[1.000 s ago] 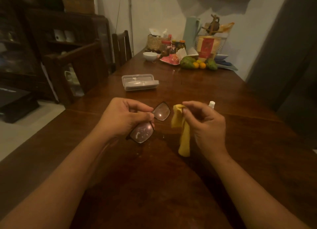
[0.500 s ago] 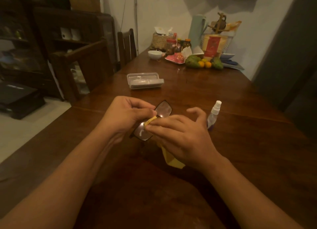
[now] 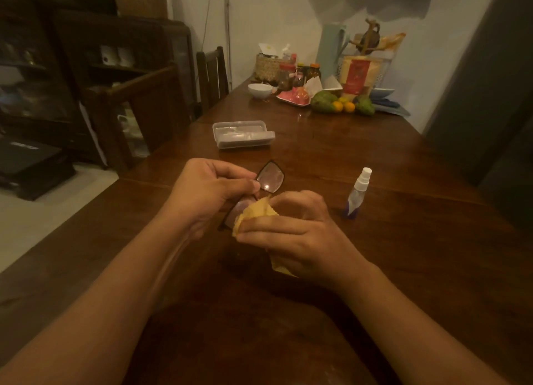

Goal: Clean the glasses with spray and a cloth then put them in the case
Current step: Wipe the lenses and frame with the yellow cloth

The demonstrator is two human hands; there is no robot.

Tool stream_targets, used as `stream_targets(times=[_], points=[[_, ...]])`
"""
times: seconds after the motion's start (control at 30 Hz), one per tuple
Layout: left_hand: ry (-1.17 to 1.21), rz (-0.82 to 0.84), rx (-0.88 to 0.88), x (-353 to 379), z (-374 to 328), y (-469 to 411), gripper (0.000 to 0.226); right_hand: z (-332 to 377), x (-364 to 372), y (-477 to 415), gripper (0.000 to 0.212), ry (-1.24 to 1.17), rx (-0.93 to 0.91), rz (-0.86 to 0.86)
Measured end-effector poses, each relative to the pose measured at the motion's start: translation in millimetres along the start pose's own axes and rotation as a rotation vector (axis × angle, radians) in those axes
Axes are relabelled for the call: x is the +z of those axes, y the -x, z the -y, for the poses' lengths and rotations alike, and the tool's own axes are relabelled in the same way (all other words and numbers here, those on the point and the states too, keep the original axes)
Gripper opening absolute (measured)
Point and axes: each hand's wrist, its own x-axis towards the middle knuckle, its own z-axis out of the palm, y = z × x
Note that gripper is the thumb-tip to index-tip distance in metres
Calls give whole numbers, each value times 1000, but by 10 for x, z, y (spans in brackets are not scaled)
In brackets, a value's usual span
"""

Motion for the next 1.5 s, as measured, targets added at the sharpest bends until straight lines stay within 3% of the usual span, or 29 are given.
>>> stream_targets(times=[0.17, 0.33, 0.57, 0.77, 0.97, 1.13, 1.27, 1.33, 1.5], points=[[1, -2, 2, 32, 3, 0, 11, -16, 34, -23, 42, 38, 92, -69], [-3, -4, -17, 11, -8, 4, 11, 10, 78, -60, 52, -19, -12, 80], [-46, 23, -35, 29, -20, 24, 9, -6, 49, -56, 44, -89, 58, 6], [13, 31, -54, 38, -41, 45, 10, 27, 54, -37, 40, -124, -71, 51], [-12, 27, -53, 36, -48, 43, 9, -7, 13, -33, 42, -79, 58, -16], [-10, 45, -38, 46, -8, 16, 15, 58, 51, -65, 44, -141, -45, 46], [-313, 93, 50, -42, -21, -21, 14, -73, 23, 19, 36, -221, 43, -32], [-497, 139, 102, -73, -30, -28, 15, -175, -6, 81, 27, -288, 158, -116], [-833, 201, 133, -75, 6, -35, 26, -334, -57, 172, 31, -515, 515, -186]])
